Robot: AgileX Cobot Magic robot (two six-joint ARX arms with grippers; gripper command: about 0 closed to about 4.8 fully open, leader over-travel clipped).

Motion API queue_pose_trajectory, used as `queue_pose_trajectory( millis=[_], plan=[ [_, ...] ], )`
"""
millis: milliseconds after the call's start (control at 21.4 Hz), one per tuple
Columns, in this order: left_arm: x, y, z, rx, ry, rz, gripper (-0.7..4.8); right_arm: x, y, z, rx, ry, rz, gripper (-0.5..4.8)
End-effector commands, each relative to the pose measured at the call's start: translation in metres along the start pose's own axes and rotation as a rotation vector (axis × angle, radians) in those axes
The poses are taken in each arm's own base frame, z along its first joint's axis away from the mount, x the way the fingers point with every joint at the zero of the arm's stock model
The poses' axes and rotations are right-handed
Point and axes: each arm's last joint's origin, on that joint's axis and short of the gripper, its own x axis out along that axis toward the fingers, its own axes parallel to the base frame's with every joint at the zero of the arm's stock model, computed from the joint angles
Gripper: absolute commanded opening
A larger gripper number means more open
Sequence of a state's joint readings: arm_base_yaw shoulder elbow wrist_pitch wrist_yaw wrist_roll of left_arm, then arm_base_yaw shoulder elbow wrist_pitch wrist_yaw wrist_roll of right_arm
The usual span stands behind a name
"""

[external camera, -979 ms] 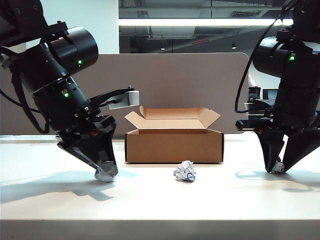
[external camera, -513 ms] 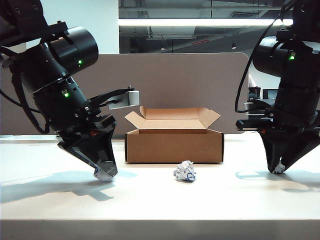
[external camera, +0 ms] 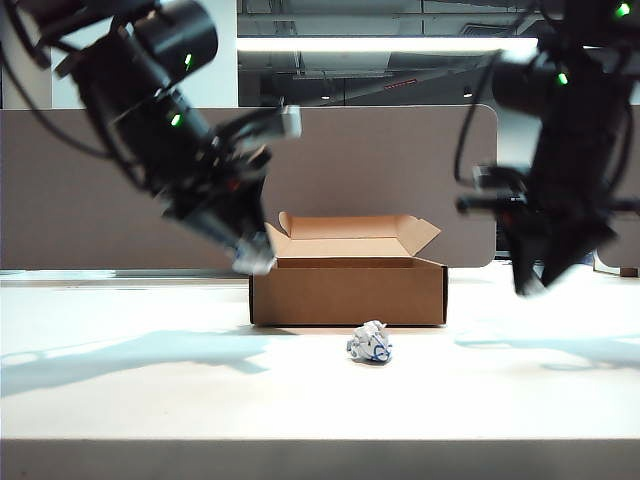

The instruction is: Pick up all the paper balls on the table and put them in the paper box.

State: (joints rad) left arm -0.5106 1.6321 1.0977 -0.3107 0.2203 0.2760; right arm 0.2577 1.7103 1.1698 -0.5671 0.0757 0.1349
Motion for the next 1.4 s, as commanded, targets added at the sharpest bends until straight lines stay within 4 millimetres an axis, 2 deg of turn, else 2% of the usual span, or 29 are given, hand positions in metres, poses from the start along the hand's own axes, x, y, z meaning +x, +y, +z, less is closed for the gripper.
queue_pose_trajectory(
  millis=[47, 140, 233, 280, 373, 513, 653, 746, 886, 1119, 1399],
  plan=[
    [-0.012, 0.006, 0.03, 0.024, -0.143, 0.052, 1.47, -0.024, 0.007, 0.029, 0.021, -0.119, 0.091, 1.03],
    [-0.016, 0.013, 0.055, -0.018, -0.27, 0.119, 1.47, -0.048, 0.021, 0.056, -0.005, -0.245, 0.168, 1.04],
    [-0.011, 0.017, 0.065, -0.035, -0.299, 0.122, 1.47, -0.056, 0.031, 0.067, -0.029, -0.317, 0.202, 1.04],
    [-0.002, 0.022, 0.073, -0.048, -0.3, 0.121, 1.47, -0.061, 0.039, 0.075, -0.044, -0.366, 0.241, 1.04],
    [0.011, 0.028, 0.081, -0.075, -0.294, 0.116, 1.48, -0.059, 0.051, 0.086, -0.068, -0.403, 0.267, 1.04],
    [0.02, 0.031, 0.086, -0.115, -0.298, 0.11, 1.48, -0.051, 0.06, 0.093, -0.112, -0.408, 0.263, 1.04],
    [0.023, 0.036, 0.089, -0.165, -0.302, 0.125, 1.69, -0.041, 0.063, 0.097, -0.127, -0.406, 0.252, 1.29],
    [0.023, 0.038, 0.091, -0.174, -0.315, 0.136, 2.18, -0.034, 0.063, 0.096, -0.128, -0.391, 0.247, 1.63],
    [0.021, 0.038, 0.093, -0.172, -0.314, 0.125, 2.18, -0.033, 0.064, 0.096, -0.14, -0.385, 0.25, 1.84],
    [0.019, 0.039, 0.094, -0.172, -0.303, 0.12, 2.16, -0.034, 0.064, 0.095, -0.142, -0.376, 0.26, 1.85],
    [-0.011, 0.03, 0.091, -0.08, -0.193, 0.096, 2.14, -0.052, 0.053, 0.09, -0.183, -0.366, 0.135, 1.85]
  ],
)
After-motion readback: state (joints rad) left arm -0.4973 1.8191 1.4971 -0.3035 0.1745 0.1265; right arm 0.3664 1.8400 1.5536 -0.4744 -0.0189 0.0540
